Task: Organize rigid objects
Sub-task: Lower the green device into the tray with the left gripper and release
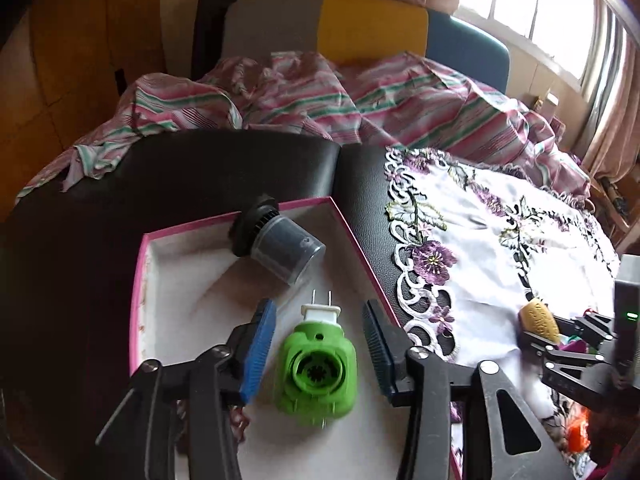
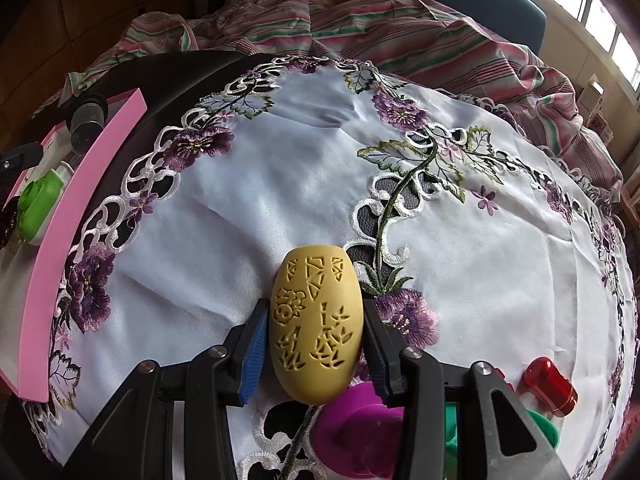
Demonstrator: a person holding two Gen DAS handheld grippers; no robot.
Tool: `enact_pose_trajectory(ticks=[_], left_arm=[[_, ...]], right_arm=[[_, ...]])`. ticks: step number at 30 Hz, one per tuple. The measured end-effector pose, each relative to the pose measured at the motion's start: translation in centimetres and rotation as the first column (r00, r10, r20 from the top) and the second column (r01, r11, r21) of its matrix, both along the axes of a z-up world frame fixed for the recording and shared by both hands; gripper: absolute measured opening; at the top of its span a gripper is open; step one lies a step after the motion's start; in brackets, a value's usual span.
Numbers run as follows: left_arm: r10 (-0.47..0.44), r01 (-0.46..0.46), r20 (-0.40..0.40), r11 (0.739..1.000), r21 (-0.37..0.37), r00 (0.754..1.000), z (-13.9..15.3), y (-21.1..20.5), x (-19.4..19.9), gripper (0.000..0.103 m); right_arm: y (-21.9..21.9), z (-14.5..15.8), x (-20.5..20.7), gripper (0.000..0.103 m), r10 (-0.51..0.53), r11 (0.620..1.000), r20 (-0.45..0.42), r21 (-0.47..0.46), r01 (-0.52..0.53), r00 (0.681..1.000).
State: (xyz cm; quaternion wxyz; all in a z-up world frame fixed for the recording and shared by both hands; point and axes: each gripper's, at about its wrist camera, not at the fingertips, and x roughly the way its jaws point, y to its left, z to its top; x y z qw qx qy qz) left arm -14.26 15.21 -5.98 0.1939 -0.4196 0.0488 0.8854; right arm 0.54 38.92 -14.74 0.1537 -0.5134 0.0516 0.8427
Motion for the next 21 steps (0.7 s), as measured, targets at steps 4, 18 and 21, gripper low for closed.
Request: enact_pose_trajectory(ticks=[4, 18, 21], left_arm=[[0.018, -0.018, -0.023, 1.000, 0.008, 1.000, 1.3, -1.2, 2.1, 0.050], [0.034, -0.035, -0.056, 0.999, -0.020, 0.998, 2.3, -4.2, 7.8, 0.051], [0.045, -0.046, -0.051, 0.999, -0.022, 0.998, 2.3, -4.8, 8.3, 0.051]], right_arm=[[0.0, 0.0, 0.0, 0.044, 0.001, 1.000, -0.001, 0.002, -0.001, 1.000], [0.1, 0.2, 0.2, 0.044, -0.004, 1.000, -0.006, 0.014, 0.004, 1.000], [0.0, 0.1, 0.1, 0.044, -0.005, 1.000, -0.008, 0.013, 0.005, 1.000]])
